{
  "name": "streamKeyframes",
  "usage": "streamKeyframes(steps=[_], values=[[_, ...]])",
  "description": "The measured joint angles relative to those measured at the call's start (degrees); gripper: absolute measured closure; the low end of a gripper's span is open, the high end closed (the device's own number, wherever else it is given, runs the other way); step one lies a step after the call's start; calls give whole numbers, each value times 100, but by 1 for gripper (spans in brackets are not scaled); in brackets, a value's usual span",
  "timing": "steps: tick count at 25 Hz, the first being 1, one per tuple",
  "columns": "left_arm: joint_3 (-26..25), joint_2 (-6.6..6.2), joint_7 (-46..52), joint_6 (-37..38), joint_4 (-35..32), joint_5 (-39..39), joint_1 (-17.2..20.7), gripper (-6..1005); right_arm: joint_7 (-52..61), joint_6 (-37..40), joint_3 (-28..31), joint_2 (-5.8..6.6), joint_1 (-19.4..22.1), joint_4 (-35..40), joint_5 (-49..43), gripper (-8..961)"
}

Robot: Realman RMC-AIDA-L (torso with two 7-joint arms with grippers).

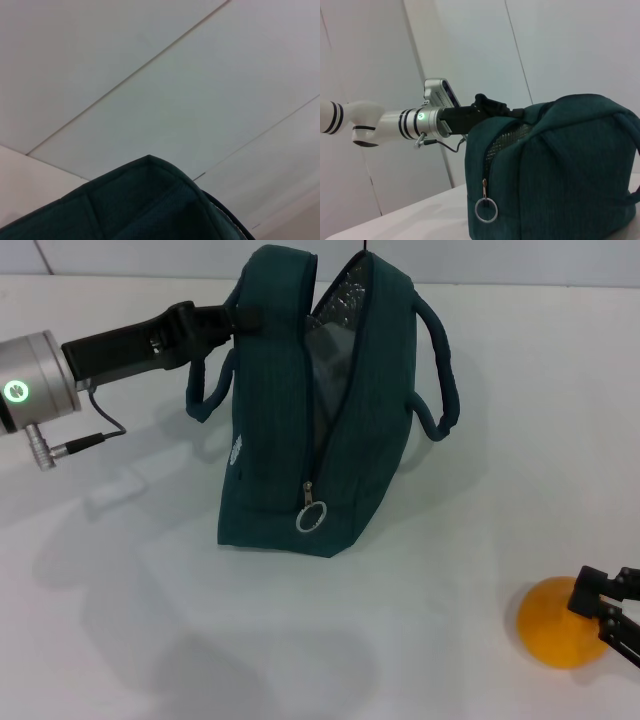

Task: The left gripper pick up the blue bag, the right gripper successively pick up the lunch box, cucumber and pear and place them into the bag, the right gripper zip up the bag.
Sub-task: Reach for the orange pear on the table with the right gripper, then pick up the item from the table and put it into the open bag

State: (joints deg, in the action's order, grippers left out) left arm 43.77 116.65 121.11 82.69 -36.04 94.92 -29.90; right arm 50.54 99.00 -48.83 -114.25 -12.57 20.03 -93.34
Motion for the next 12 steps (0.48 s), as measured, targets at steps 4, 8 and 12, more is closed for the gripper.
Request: streamKeyframes(steps=[4, 8, 12], values=[[0, 7, 0, 8, 0, 0, 10, 943, 0, -20, -13, -4, -12, 0, 0, 763], [0, 7, 0, 16, 0, -16, 43, 943, -2, -24, -5, -7, -14, 0, 0, 789], [0, 7, 0, 52, 0, -61, 58, 943, -27, -30, -7, -9, -17, 0, 1, 816]])
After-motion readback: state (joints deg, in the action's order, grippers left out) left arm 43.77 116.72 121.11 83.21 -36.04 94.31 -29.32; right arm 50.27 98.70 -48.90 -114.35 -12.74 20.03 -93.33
